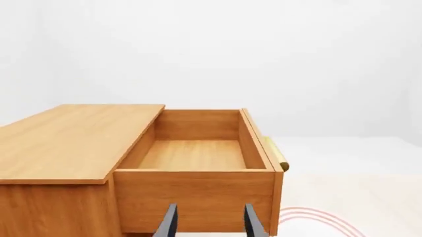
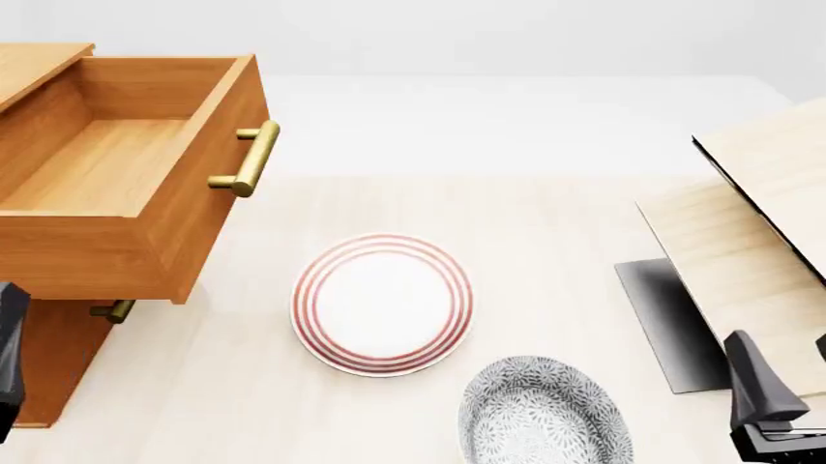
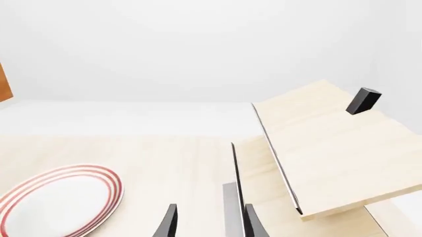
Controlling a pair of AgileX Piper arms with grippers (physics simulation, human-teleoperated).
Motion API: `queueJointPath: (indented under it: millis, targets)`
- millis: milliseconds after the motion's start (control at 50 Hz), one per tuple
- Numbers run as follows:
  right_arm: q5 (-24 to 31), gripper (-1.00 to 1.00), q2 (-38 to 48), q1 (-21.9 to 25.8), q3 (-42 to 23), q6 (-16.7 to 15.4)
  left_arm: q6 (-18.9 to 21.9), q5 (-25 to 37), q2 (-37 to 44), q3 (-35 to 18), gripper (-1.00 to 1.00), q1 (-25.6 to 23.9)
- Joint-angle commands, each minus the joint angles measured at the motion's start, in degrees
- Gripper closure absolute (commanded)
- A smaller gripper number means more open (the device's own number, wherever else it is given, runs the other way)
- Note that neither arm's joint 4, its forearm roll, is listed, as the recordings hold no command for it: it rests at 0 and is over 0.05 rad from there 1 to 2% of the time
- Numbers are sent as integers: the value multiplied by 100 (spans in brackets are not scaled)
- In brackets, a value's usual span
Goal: Close the top drawer of the cabinet.
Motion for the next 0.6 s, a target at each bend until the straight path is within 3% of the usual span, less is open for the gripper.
queueJointPath:
  millis: [20, 420, 480, 600]
  targets:
    - [1, -100, -2, 0, -2, 15, 68, 289, -2, -528, -100, -86]
    - [-2, -100, 2, -1, -2, 19, 419, 586, -1, -1073, -100, -446]
    - [-2, -100, 3, -1, -2, 20, 131, 765, 0, -1107, -100, -524]
    - [-2, -100, 1, -1, -1, 20, 583, 795, 5, -1249, -100, -779]
